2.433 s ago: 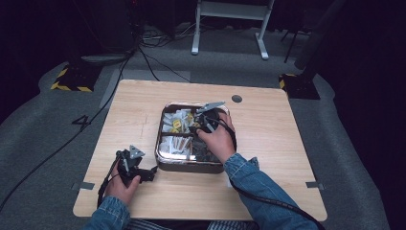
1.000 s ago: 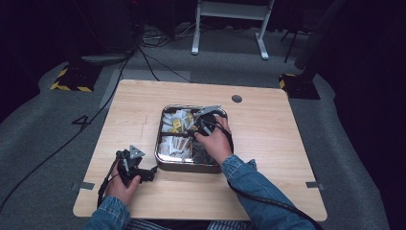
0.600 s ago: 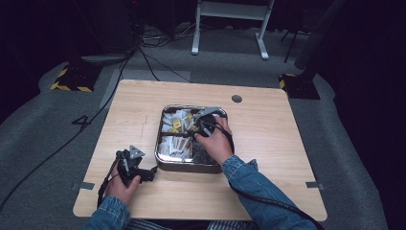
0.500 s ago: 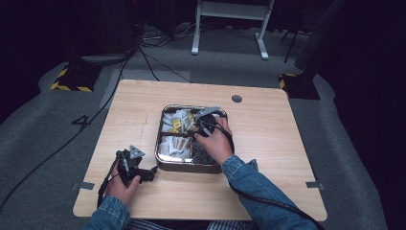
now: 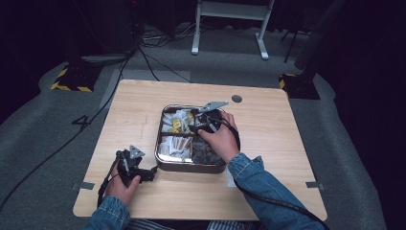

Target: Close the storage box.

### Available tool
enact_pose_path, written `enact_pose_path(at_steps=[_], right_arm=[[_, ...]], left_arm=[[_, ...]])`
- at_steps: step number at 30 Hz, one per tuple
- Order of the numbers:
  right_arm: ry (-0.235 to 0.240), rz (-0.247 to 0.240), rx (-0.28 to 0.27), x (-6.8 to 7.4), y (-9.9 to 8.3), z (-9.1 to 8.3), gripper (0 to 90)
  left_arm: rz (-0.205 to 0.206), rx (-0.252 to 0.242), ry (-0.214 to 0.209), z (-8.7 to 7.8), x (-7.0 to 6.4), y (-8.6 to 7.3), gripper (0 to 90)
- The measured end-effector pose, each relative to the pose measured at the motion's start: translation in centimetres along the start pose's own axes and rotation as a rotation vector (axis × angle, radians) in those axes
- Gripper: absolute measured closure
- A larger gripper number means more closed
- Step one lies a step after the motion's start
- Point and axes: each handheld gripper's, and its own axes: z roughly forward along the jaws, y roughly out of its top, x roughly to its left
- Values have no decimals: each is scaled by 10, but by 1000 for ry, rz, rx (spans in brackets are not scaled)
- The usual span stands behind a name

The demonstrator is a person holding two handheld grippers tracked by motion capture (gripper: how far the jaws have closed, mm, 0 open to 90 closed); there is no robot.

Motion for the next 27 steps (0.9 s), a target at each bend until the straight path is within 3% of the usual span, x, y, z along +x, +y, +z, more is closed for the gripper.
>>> enact_pose_path(at_steps=[12, 18, 27], right_arm=[[4, 6, -42, -14, -6, -46, 447], [6, 42, -51, -27, -16, -70, 448], [-44, 97, -80, -56, -41, -119, 449]], left_arm=[[1, 0, 0, 0, 0, 0, 0], [0, 0, -1, 0, 0, 0, 0], [-1, 0, -1, 0, 0, 0, 0]])
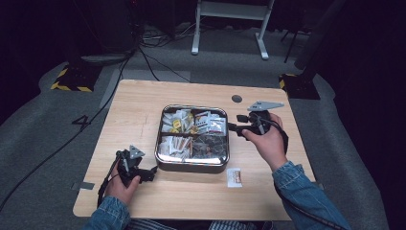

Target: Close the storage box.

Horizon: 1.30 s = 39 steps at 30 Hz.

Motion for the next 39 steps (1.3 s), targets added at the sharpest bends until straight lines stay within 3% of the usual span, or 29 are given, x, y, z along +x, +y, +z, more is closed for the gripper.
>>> enact_pose_path(at_steps=[9, 16, 21, 25, 33, 39], right_arm=[[-22, 23, 3, -12, -20, -27, 450], [-41, 36, 15, -22, -51, -46, 442], [-65, 21, 37, -26, -69, -50, 433], [-59, 86, 15, -33, -92, -56, 424], [-83, 125, 21, -46, -127, -53, 425], [-103, 120, 77, -55, -147, -49, 427]], left_arm=[[0, 0, 0, 0, 0, 0, 0], [-1, 1, 1, 0, 0, 1, 0], [1, 1, 2, 1, 0, 1, 0], [1, 1, 2, 1, 0, 1, 0], [-1, 1, 1, 1, 0, 1, 0], [-1, 1, 1, 1, -1, 1, 0]])
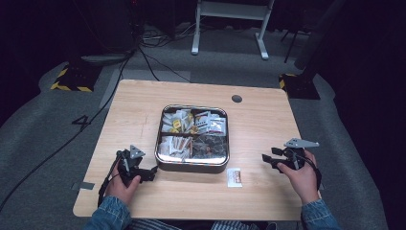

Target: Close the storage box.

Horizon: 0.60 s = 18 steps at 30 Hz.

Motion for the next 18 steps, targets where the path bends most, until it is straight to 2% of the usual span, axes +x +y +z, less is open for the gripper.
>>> enact_pose_path(at_steps=[10, 14, 18], right_arm=[[-22, 5, 50, -7, -28, 8, 404], [-16, -15, 65, -5, -35, 13, 368], [-32, -36, 64, -2, -37, 15, 340]], left_arm=[[0, 0, 0, 0, 0, 0, 0], [1, 0, 1, 0, 0, 0, 0], [0, 0, 0, 0, 0, 0, 0]])
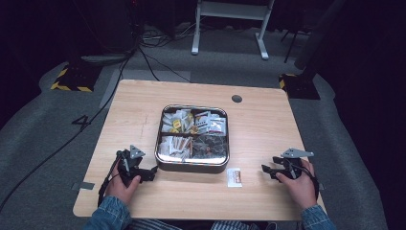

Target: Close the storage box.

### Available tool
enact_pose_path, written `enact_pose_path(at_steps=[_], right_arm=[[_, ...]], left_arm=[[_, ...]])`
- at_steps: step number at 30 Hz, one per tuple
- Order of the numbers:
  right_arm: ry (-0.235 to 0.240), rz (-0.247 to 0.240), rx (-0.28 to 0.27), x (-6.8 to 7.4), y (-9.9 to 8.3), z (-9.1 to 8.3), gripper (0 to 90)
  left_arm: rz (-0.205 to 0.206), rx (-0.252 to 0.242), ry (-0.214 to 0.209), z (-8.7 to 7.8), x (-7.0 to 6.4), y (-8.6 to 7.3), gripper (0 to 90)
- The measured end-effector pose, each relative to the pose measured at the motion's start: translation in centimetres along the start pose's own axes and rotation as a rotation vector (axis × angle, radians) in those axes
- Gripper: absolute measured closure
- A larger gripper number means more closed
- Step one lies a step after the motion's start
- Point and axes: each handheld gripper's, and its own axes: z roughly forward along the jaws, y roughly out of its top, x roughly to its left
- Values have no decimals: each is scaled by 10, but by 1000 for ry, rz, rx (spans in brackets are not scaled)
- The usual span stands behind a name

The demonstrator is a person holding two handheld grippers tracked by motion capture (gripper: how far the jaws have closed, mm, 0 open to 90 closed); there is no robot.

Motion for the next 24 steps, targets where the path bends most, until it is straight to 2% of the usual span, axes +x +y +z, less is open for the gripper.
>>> enact_pose_path(at_steps=[4, 7, 9, 10, 24], right_arm=[[2, 9, 11, 1, -3, 4, 285], [-17, -12, -3, 2, -5, 6, 212], [-34, -42, -18, 2, -7, 11, 111], [-25, -43, -13, 2, -6, 13, 94], [-29, -47, -6, 1, -4, 15, 58]], left_arm=[[0, 0, 0, 0, 0, 0, 0], [1, 0, 1, 0, 0, 0, 0], [0, 0, 0, 0, 0, 0, 0], [1, 0, 1, 0, 0, 0, 0], [0, 0, 0, 0, 0, 0, 0]])
